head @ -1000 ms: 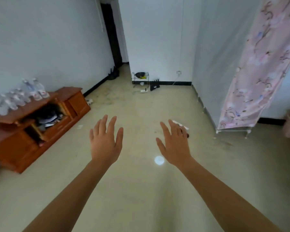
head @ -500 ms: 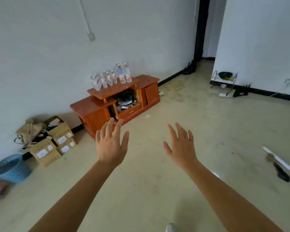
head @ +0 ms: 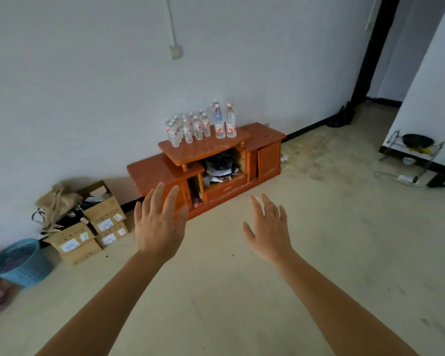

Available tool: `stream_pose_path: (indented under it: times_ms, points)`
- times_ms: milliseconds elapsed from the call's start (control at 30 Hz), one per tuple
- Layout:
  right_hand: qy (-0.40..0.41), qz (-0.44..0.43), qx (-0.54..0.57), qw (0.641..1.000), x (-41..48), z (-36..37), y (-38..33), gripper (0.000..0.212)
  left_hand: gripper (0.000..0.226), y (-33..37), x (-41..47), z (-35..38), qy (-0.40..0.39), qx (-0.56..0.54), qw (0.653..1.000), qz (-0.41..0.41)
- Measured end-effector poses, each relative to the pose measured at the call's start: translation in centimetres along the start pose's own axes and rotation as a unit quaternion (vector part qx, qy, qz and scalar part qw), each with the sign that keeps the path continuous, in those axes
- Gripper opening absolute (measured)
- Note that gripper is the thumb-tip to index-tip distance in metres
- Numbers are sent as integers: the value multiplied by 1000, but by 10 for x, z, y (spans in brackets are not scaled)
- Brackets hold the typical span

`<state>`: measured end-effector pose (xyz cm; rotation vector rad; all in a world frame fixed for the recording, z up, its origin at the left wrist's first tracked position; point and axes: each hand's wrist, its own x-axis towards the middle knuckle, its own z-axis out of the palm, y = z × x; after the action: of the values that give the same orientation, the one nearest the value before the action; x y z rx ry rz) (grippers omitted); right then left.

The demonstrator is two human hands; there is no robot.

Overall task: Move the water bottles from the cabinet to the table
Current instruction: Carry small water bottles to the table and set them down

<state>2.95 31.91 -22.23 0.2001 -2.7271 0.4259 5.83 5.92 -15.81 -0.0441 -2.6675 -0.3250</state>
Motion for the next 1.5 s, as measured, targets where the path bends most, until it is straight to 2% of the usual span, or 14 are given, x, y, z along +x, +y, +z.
stream_pose_path:
  times_ms: [267, 367, 600, 800, 967, 1200, 1500]
  points:
    - [-24, -1, -30, 999, 157, 103, 30, 78, 66, -57, 148, 128, -47, -8, 999, -11]
    - [-27, 18, -51, 998, 240, 134, 47, 81, 69, -73, 231, 176, -78, -20, 997, -16]
    - [-16, 92, -67, 993, 389, 159, 99, 79, 66, -64, 422, 243, -80, -51, 995, 25]
    - [-24, 126, -59, 990, 494, 213, 170, 82, 69, -46, 537, 338, -117, -80, 989, 29]
    - [-44, 119, -37, 991, 613, 274, 236, 86, 70, -29, 636, 422, -151, -44, 987, 30]
    - [-55, 97, -17, 994, 807, 292, 305, 81, 69, 1, 787, 480, -138, -33, 990, -8]
    - [-117, 53, -4, 992, 948, 378, 338, 85, 72, -20, 909, 592, -164, -48, 984, -42]
